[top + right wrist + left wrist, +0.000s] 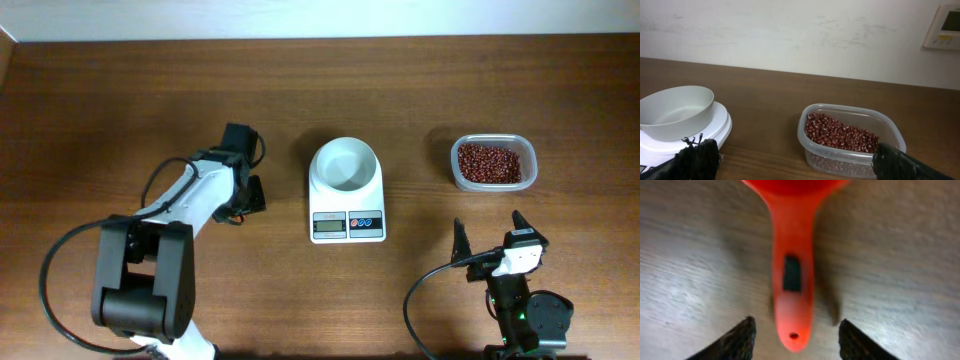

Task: Scoop item into bowl and weigh 50g on scale
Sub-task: 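Close the left gripper on the red scoop handle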

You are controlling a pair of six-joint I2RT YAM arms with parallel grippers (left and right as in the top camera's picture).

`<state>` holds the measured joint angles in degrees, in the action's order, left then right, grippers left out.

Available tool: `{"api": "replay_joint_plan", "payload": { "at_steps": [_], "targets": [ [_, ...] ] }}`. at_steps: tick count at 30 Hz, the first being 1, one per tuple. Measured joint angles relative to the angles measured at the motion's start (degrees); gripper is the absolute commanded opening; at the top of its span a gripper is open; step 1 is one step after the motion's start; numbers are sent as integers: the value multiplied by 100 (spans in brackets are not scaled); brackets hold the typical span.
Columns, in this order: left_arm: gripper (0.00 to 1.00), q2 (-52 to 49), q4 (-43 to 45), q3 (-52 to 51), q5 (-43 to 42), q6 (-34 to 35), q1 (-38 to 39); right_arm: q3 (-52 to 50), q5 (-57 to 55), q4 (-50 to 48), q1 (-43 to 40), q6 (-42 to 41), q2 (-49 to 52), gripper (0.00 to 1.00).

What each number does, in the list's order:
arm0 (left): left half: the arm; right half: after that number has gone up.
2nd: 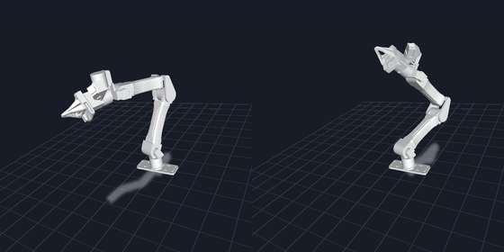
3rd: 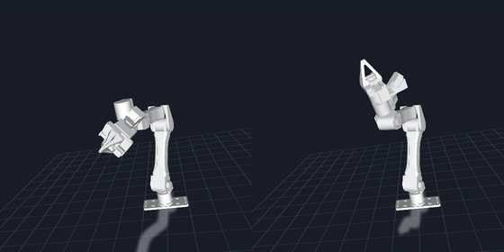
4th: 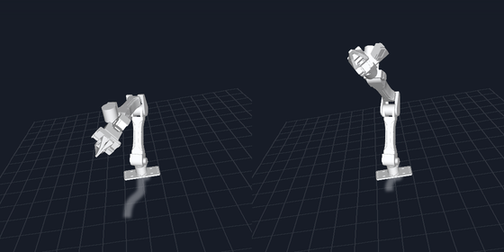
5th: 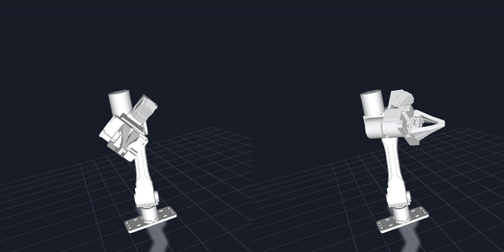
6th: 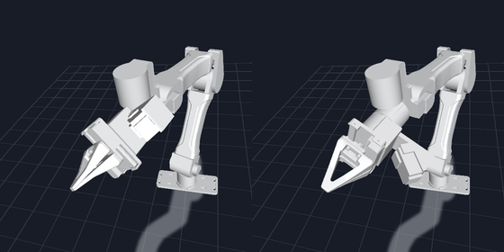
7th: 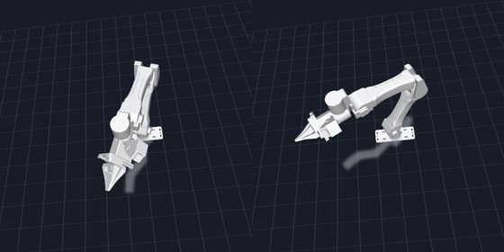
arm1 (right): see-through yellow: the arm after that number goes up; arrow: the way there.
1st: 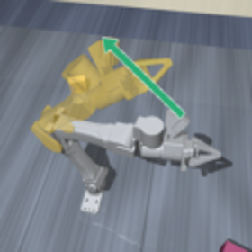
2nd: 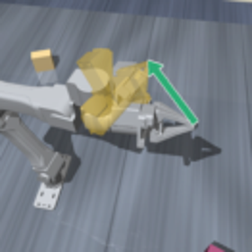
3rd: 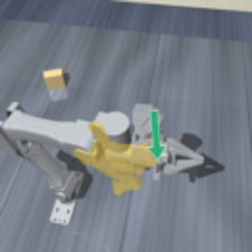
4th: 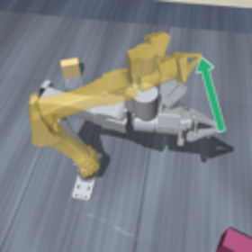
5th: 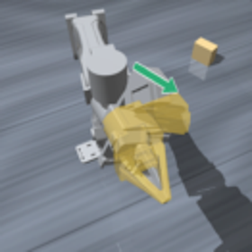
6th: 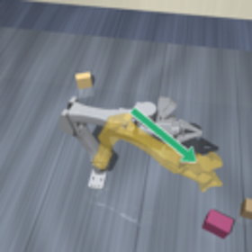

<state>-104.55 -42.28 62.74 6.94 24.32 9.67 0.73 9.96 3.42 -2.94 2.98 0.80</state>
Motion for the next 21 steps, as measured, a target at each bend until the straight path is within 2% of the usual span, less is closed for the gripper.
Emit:
{"api": "replay_joint_plan", "payload": {
  "at_steps": [6,9,11,16,21],
  "targets": [
    [51,0,221,-48,317,-26,-37,0,0,0,0,0,0,99],
    [43,13,404,-238,330,-35,-37,0,0,0,0,0,0,99],
    [35,87,678,-396,343,-57,-37,0,0,0,0,2,0,99],
    [45,127,1272,-540,413,-133,-37,0,0,0,0,0,0,99],
    [50,125,1547,-590,564,-245,-37,0,0,0,0,4,0,99]
  ]
}}
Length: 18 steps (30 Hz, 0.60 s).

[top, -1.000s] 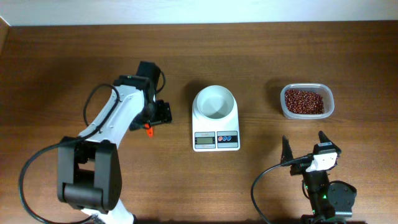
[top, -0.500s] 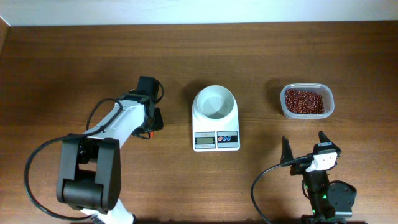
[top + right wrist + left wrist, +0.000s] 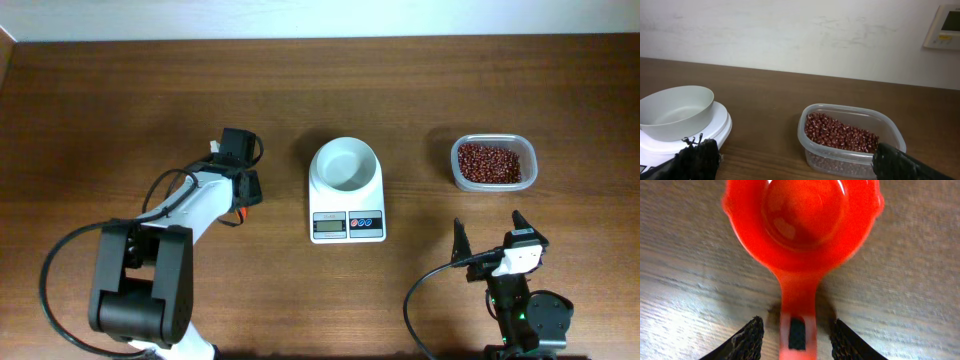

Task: Scoop item into bowl and weigh 50g on scale
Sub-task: 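Close the left gripper on the red scoop handle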

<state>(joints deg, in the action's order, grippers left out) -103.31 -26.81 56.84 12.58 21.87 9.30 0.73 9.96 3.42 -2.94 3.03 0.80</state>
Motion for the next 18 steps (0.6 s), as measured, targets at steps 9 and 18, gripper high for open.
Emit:
{"api": "replay_joint_plan", "payload": {
  "at_steps": [9,18],
  "targets": [
    [59,-44,-435,560,-376,-525,-249,0,0,0,0,0,0,99],
    [52,-122,-669,846,-632,-629,-249,0,0,0,0,-4,0,99]
  ]
}}
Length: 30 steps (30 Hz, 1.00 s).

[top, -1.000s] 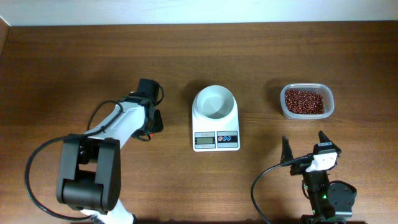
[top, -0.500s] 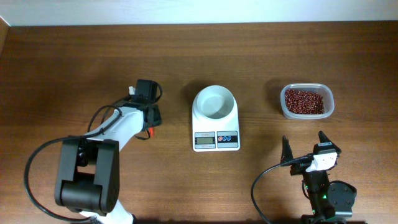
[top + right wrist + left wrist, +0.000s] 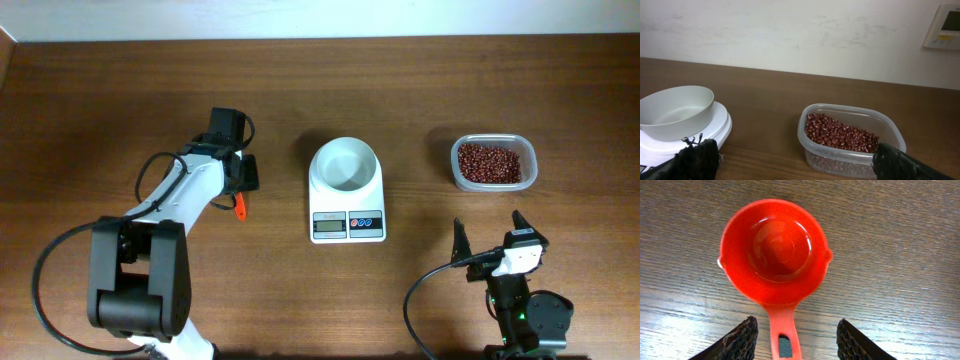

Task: Scoop item into bowl and weigh 50g on scale
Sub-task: 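Close the left gripper on the red scoop handle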

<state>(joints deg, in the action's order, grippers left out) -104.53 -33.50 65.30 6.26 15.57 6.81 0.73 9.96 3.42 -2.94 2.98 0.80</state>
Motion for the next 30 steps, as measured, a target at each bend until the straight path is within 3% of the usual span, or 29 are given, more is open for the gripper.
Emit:
{"api": "replay_joint_plan", "payload": {
  "at_steps": [8,26,30],
  "targets": [
    [44,-4,-35,0,225,-2,0,0,0,0,0,2,0,99],
    [36,-98,885,-479,472,0,0,0,0,0,0,0,0,99],
    [29,-136,911,-481,472,2,0,0,0,0,0,0,0,99]
  ]
}}
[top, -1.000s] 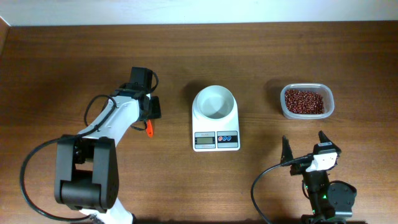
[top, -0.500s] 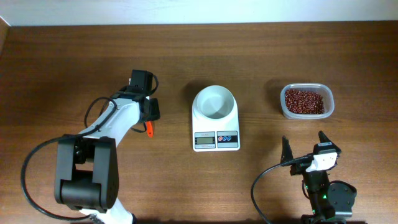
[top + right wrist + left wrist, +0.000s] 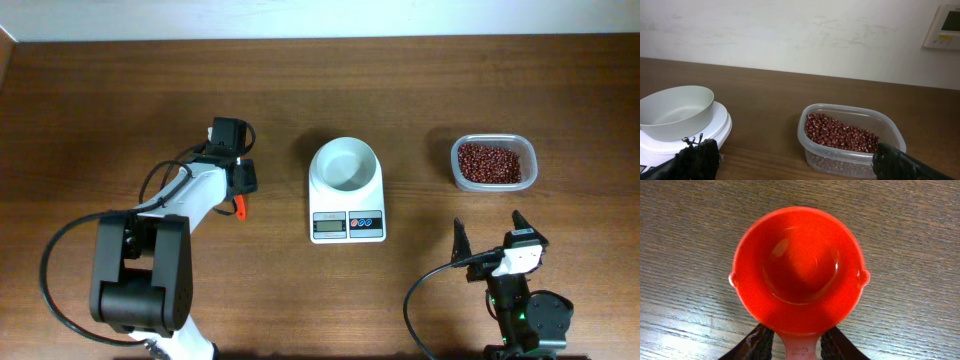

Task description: Scoop item into bowl and weigh 50g on scale

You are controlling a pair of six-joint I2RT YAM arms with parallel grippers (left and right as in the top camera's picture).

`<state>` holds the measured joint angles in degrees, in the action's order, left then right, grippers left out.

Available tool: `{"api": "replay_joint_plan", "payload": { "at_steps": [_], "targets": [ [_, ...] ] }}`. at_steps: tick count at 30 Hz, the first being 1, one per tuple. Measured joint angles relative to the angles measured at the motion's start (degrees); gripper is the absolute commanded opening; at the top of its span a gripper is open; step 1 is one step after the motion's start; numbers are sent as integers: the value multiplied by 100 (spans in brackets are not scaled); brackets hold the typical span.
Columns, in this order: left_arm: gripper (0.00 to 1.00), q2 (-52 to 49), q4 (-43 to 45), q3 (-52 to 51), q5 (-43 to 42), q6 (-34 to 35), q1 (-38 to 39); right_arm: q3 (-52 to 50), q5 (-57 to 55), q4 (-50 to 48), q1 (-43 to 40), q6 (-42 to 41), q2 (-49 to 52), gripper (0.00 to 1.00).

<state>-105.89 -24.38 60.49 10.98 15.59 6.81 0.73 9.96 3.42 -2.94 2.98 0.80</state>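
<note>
A red scoop (image 3: 799, 255) lies on the wooden table, its empty cup filling the left wrist view. My left gripper (image 3: 796, 342) straddles the handle just behind the cup, fingers close on both sides with thin gaps showing. In the overhead view only the red handle tip (image 3: 240, 207) sticks out below the left gripper (image 3: 238, 182). A white bowl (image 3: 345, 163) stands empty on the white scale (image 3: 347, 226). Red beans fill a clear tub (image 3: 491, 162), also seen as the tub (image 3: 850, 135) in the right wrist view. My right gripper (image 3: 487, 220) stands open, empty, at the front right.
The left arm's cable loops over the table's front left. A white wall with a small panel (image 3: 945, 25) rises behind the table's far edge. The scale's display faces the front edge, its reading too small to make out.
My left gripper has come closer to the scoop, whose cup now looks larger. Its jaws have narrowed around the handle. The right arm, bowl and beans have not changed.
First my left gripper hung open over the end of the scoop's handle. Then it stood farther along the handle with the cup in view, then with the whole cup in view. Now it sits close behind the cup with narrowed jaws. The right gripper stayed still.
</note>
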Motion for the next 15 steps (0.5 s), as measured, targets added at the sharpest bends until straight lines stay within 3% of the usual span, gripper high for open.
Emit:
{"api": "replay_joint_plan", "payload": {
  "at_steps": [4,12,15],
  "targets": [
    [15,-11,0,0,2,-2,0,0,0,0,0,0,0,99],
    [15,-9,-20,2,4,28,0,0,0,0,0,-2,0,99],
    [9,153,-487,125,-4,299,-4,0,0,0,0,0,0,99]
  ]
}}
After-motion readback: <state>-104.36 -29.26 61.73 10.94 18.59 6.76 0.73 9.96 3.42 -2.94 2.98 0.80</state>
